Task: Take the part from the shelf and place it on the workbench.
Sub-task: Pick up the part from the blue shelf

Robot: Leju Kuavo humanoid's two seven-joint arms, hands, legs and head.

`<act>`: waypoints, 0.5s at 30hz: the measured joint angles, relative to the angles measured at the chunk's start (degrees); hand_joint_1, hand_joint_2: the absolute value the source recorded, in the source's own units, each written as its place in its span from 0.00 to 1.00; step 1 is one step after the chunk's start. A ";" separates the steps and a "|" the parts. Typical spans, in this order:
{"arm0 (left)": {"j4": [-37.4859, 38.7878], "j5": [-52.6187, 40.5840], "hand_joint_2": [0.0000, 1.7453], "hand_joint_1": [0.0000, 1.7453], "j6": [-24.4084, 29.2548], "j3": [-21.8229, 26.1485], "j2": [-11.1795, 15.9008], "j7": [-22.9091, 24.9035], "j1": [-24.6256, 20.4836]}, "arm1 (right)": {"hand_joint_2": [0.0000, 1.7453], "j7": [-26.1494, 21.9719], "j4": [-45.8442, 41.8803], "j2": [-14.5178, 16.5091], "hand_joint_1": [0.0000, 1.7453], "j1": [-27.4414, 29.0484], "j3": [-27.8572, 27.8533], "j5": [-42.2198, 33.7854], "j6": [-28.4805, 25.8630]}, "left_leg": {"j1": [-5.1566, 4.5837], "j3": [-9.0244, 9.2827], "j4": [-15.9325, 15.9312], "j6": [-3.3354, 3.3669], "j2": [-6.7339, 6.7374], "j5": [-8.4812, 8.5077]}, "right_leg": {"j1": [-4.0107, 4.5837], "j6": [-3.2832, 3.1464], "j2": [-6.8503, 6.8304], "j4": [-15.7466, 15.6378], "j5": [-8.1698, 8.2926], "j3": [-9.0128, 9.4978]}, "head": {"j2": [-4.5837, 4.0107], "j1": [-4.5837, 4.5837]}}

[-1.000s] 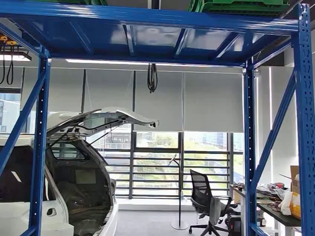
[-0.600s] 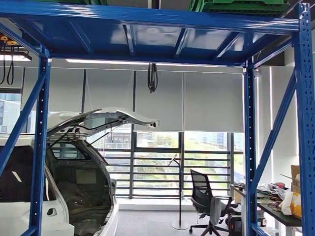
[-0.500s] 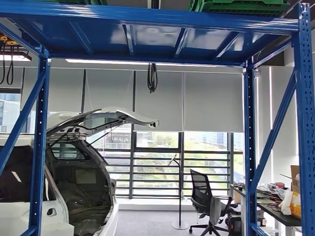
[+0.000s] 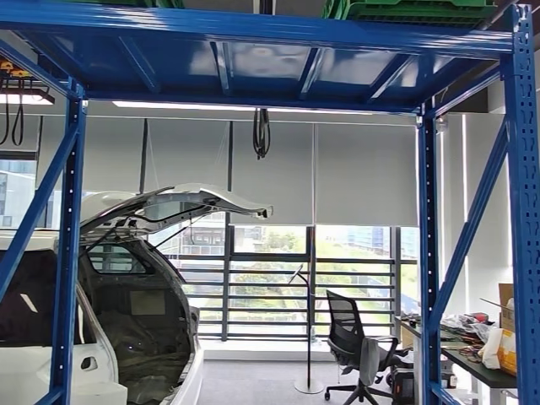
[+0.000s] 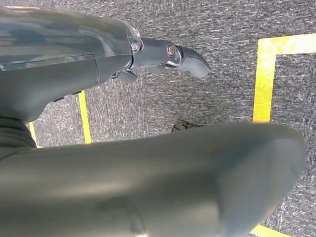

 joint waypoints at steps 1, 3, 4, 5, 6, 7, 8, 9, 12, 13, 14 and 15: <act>0.10 -0.57 0.00 0.00 -0.04 0.67 -0.02 -0.08 -0.13 | 0.00 -0.36 -1.80 -0.31 0.00 -0.45 0.79 -0.41 0.28 | 0.00 0.00 0.00 0.00 0.00 0.00 | 0.00 0.00 0.00 0.00 0.00 0.00 | 0.00 0.00; 0.33 -1.71 0.00 0.00 -0.15 1.95 -0.08 -0.22 -0.39 | 0.00 -1.05 -5.30 -0.94 0.00 -1.32 2.36 -1.24 0.85 | 0.00 0.00 0.00 0.00 0.00 0.00 | 0.00 0.00 0.00 0.00 0.00 -0.01 | 0.00 0.00; 0.44 -2.27 0.00 0.00 -0.22 2.56 -0.12 -0.31 -0.51 | 0.00 -1.38 -6.97 -1.26 0.00 -1.73 3.11 -1.66 1.10 | 0.00 0.00 0.00 0.00 0.00 0.00 | 0.00 0.00 0.00 0.01 0.00 -0.01 | 0.00 0.00; 0.54 -2.86 0.00 0.00 -0.31 3.20 -0.16 -0.38 -0.63 | 0.00 -1.71 -8.68 -1.61 0.00 -2.17 3.89 -2.10 1.38 | 0.00 -0.01 0.00 0.00 0.00 0.00 | 0.00 0.00 0.00 0.01 0.00 -0.01 | 0.00 0.00; 0.66 -3.48 0.00 0.00 -0.39 3.86 -0.19 -0.44 -0.76 | 0.00 -2.07 -10.46 -1.99 0.00 -2.63 4.68 -2.56 1.66 | 0.00 -0.01 0.00 0.00 0.00 0.00 | 0.00 0.00 0.00 0.01 0.00 -0.01 | 0.00 0.00; 0.78 -4.10 0.00 0.00 -0.49 4.51 -0.23 -0.50 -0.89 | 0.00 -2.41 -12.21 -2.38 0.00 -3.11 5.47 -3.03 1.95 | 0.00 -0.01 0.00 0.00 0.00 0.00 | 0.00 0.00 0.00 0.01 0.00 -0.01 | 0.00 0.00; 0.90 -4.73 0.00 0.00 -0.57 5.17 -0.27 -0.56 -1.02 | 0.00 -2.74 -13.92 -2.76 0.00 -3.59 6.24 -3.50 2.23 | 0.00 -0.01 0.00 0.00 0.00 0.00 | 0.00 0.00 0.00 0.01 0.00 -0.01 | 0.00 0.00; 1.02 -5.36 0.00 0.00 -0.64 5.80 -0.32 -0.62 -1.15 | 0.00 -3.09 -15.62 -3.15 0.00 -4.05 7.00 -3.97 2.54 | 0.00 -0.01 0.00 0.00 0.00 0.00 | 0.00 0.00 0.00 0.01 0.00 -0.01 | 0.00 0.00; 1.43 -7.24 0.00 0.00 -0.92 7.64 -0.45 -0.84 -1.55 | 0.00 -4.09 -20.63 -4.29 0.00 -5.56 9.31 -5.40 3.41 | -0.05 -0.02 0.08 0.00 -0.01 0.00 | -0.04 0.06 -0.01 -0.03 0.04 -0.02 | 0.00 0.00; 1.57 -7.86 0.00 0.00 -1.02 8.25 -0.46 -0.93 -1.69 | 0.00 -4.41 -22.25 -4.63 0.00 -6.11 10.08 -5.90 3.70 | -0.08 -0.03 0.12 0.01 -0.01 0.00 | -0.07 0.09 -0.01 -0.04 0.07 -0.03 | 0.00 0.00; 1.71 -8.48 0.00 0.00 -1.09 8.84 -0.48 -1.04 -1.81 | 0.00 -4.73 -23.82 -4.96 0.00 -6.64 10.84 -6.38 3.99 | -0.12 -0.04 0.16 0.01 -0.01 0.00 | -0.11 0.13 -0.02 -0.06 0.10 -0.04 | 0.00 0.00; 1.82 -9.10 0.00 0.00 -1.15 9.43 -0.49 -1.15 -1.94 | 0.00 -5.02 -25.31 -5.24 0.00 -7.12 11.59 -6.87 4.27 | -0.15 -0.04 0.16 0.02 -0.01 0.00 | -0.15 0.16 -0.02 -0.06 0.11 -0.05 | 0.00 0.00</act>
